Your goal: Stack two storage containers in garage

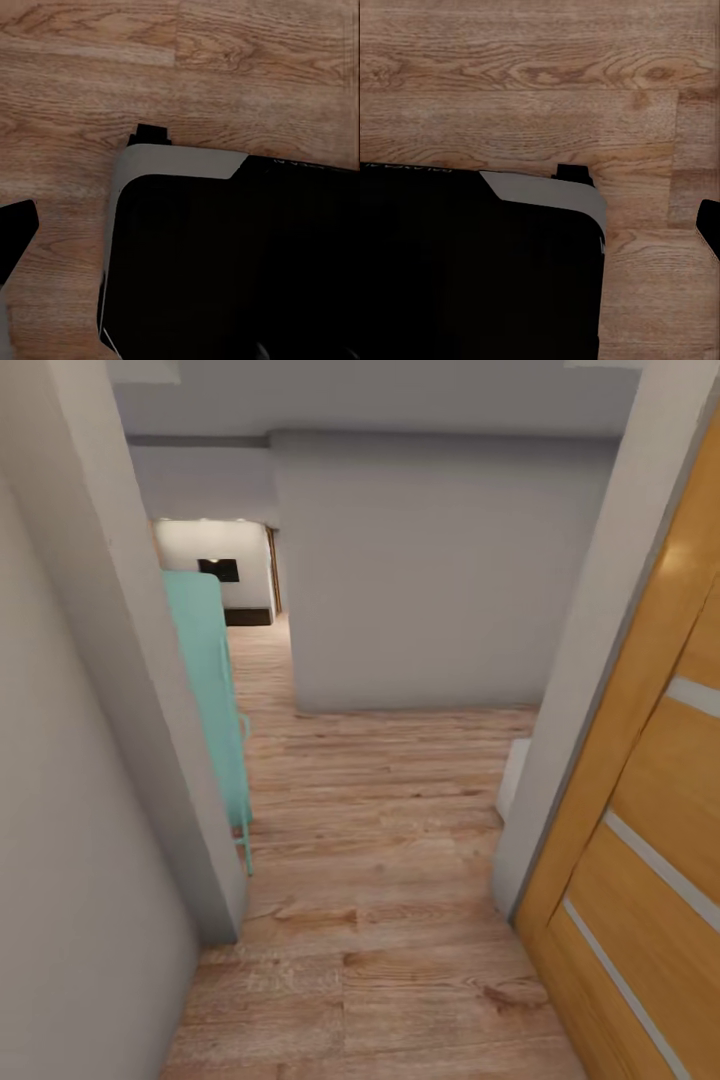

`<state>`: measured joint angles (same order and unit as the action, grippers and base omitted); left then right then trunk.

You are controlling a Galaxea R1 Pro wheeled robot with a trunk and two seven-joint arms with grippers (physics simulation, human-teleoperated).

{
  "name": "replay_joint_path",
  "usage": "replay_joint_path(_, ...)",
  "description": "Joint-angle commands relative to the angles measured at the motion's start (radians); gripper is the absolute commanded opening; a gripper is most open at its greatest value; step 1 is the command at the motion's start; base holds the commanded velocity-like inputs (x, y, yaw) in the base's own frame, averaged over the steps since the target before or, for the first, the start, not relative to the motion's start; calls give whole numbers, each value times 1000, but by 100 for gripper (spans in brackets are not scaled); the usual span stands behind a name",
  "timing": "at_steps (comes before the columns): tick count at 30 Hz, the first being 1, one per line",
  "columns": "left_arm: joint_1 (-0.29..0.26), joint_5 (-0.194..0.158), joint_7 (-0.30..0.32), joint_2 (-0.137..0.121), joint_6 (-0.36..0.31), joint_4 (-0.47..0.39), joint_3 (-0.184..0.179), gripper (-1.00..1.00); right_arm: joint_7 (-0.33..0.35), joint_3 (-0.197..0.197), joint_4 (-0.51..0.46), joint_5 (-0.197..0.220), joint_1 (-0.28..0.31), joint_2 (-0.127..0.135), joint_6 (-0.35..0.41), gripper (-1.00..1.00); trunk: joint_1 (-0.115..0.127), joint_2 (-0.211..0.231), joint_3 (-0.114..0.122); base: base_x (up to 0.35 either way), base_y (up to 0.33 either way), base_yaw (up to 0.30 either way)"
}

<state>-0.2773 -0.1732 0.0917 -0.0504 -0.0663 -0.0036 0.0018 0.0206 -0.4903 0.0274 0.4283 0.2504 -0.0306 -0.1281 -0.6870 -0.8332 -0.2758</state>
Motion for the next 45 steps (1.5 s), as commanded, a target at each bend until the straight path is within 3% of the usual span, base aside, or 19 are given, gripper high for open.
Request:
replay_joint_path(1,0,-10,11,0,-5,-1,0,100,2,-8,3,10,1,-1,-5,100,-1,-1,-1,322,0,0)
replay_joint_path(45,1,-9,23,0,-3,0,-1,100,1,-8,3,19,1,1,-5,100,-1,-1,12,322,0,0)
